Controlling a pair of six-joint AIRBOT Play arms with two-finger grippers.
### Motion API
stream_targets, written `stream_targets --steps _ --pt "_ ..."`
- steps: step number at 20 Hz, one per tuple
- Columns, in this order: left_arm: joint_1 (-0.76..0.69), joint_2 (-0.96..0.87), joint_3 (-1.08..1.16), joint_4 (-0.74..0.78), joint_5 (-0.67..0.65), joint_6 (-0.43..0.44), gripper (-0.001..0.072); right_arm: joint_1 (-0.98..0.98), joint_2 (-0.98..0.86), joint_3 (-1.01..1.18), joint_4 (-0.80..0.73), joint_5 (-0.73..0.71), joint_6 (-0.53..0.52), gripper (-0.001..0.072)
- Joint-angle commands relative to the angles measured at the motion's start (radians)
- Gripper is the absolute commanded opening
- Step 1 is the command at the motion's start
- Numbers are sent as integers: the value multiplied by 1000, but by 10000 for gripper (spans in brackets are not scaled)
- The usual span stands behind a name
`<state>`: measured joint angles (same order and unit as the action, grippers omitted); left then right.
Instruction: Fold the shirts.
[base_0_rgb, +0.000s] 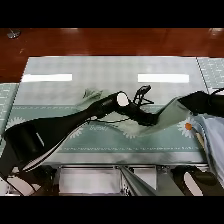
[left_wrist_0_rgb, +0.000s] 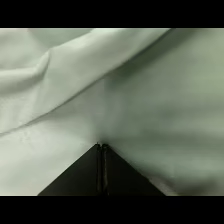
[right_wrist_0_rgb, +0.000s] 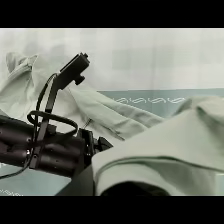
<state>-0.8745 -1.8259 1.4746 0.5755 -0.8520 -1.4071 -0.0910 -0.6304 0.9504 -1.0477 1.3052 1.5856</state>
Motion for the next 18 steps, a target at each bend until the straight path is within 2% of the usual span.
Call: stream_targets --steps 1,6,8,9,11,14,18 --pt "68 11 45 -51 -72 -1 19 1 0 0 8 -3 -10 27" --pt "348 166 45 -42 -134 -1 19 5 -19 2 44 21 -27 27" --pt "474 252 41 101 -155 -31 19 63 -73 22 96 16 -50 27" --pt "549 300 32 195 -191 -95 20 134 -123 54 97 14 -54 27" --pt "687 419 -4 284 -276 -101 20 305 -254 163 47 -39 -45 27" --pt "830 671 -120 354 -280 -68 20 470 -506 385 10 -159 -13 27" --pt "886 1027 -328 341 -278 -83 20 610 -880 669 21 -147 -19 28"
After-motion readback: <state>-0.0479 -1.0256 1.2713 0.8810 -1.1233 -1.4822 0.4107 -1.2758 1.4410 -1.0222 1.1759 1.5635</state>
